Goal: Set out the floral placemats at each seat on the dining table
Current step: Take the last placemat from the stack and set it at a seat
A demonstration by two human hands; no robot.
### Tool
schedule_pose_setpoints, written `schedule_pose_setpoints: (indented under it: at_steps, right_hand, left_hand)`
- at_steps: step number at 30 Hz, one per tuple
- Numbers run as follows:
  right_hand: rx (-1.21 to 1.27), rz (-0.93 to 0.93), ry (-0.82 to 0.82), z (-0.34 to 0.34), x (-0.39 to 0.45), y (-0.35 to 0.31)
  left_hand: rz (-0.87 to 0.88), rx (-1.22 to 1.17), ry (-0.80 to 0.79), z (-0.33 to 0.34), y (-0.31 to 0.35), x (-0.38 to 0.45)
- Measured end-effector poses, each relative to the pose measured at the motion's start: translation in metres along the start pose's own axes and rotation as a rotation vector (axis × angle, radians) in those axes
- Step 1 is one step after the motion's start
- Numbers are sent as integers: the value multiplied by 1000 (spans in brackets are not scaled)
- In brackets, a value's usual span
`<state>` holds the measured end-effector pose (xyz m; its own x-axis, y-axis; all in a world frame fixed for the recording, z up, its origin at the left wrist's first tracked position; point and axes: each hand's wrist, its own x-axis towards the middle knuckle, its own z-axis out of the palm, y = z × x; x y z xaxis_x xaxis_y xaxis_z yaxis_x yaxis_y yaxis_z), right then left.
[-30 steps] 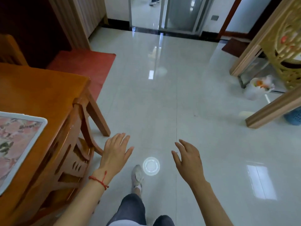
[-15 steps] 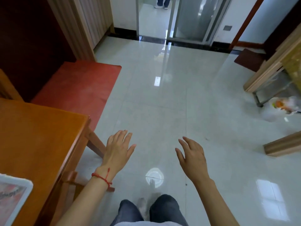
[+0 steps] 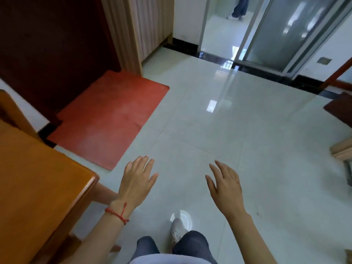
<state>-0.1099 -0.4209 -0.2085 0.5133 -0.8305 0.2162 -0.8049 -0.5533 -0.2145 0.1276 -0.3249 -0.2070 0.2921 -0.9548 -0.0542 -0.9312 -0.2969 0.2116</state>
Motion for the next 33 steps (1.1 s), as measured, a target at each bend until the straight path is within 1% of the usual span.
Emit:
schedule_pose_setpoints:
  at_steps: [7,12,16,20,25,33]
  right_hand:
    - [30,-124,15,16,101,17]
    - [56,-181,23,37,169,14]
    - [59,-234,64,59,221,8]
    - [60,-272,59,77,282,-3]
    - [74,-309,48,91,354,-26]
    - [123,-466,33,122,448,-53]
  left_hand:
    - [-129,15,-17,-13,1,65]
    - [-181,10,-28,-15,-18,113]
    - [-237,-24,-19,-16,-39,156]
    - [-292,-35,-25,-21,-64,203]
    - [-360,-31,11,-39,-98,254]
    - [-519,-62,36,-51,-138,307]
